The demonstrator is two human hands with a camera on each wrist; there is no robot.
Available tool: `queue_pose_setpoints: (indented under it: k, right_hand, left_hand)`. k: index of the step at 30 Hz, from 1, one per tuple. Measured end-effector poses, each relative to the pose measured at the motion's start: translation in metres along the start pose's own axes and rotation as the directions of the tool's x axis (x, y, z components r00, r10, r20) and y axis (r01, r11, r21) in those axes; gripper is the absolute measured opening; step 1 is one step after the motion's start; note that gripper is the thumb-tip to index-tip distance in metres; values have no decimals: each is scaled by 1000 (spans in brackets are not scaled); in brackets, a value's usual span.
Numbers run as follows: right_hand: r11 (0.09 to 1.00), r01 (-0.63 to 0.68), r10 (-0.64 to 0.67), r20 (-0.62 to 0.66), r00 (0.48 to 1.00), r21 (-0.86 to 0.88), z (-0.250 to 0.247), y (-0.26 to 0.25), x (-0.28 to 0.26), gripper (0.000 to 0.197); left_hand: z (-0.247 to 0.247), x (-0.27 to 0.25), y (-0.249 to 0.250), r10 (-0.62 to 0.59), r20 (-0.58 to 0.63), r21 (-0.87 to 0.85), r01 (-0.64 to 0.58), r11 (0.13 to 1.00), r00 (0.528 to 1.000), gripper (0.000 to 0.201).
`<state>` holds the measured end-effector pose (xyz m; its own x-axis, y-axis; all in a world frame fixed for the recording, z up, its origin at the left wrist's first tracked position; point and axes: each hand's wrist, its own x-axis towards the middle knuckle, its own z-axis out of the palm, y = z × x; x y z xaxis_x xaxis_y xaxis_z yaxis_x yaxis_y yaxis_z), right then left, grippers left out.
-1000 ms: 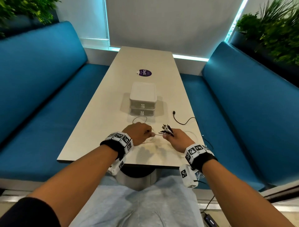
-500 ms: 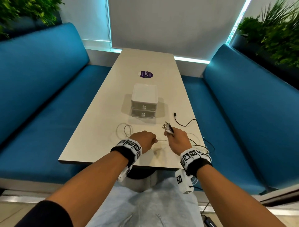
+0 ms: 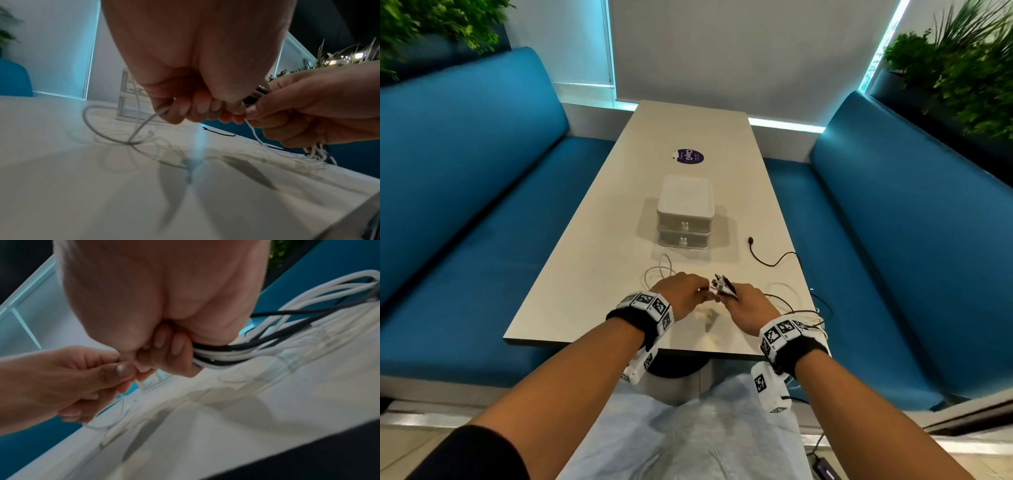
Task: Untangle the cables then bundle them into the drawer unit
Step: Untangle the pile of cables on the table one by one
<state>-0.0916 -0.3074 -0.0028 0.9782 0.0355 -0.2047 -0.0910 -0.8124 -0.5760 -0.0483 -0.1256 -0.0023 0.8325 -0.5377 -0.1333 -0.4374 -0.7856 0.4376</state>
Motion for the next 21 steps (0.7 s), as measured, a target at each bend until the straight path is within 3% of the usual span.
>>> queue_pose_setpoints:
  k: [5, 8, 12, 17, 21]
  right_hand:
    - [980, -161, 148, -121, 982, -114, -6, 20, 5, 26]
    - [977, -170, 147, -173, 974, -126, -7, 17, 7, 28]
    - [997, -70, 57, -287, 956, -33, -5, 3, 6, 29]
    - [989, 140, -128, -239, 963, 35, 0, -10, 0, 25]
    - [980, 164, -117, -335, 935, 115, -1, -8, -2, 20]
  left_hand:
    - [-18, -9, -35, -69, 11, 35, 69, 997, 998, 32]
    - [-12, -10, -34, -76, 4, 62, 75, 995, 997, 34]
    - [2, -5, -16, -72, 29, 111, 69, 991, 997, 34]
    - [12, 1, 3, -41, 39, 83, 38, 996, 998, 33]
    - [11, 3, 4, -49, 55, 28, 47, 998, 997, 34]
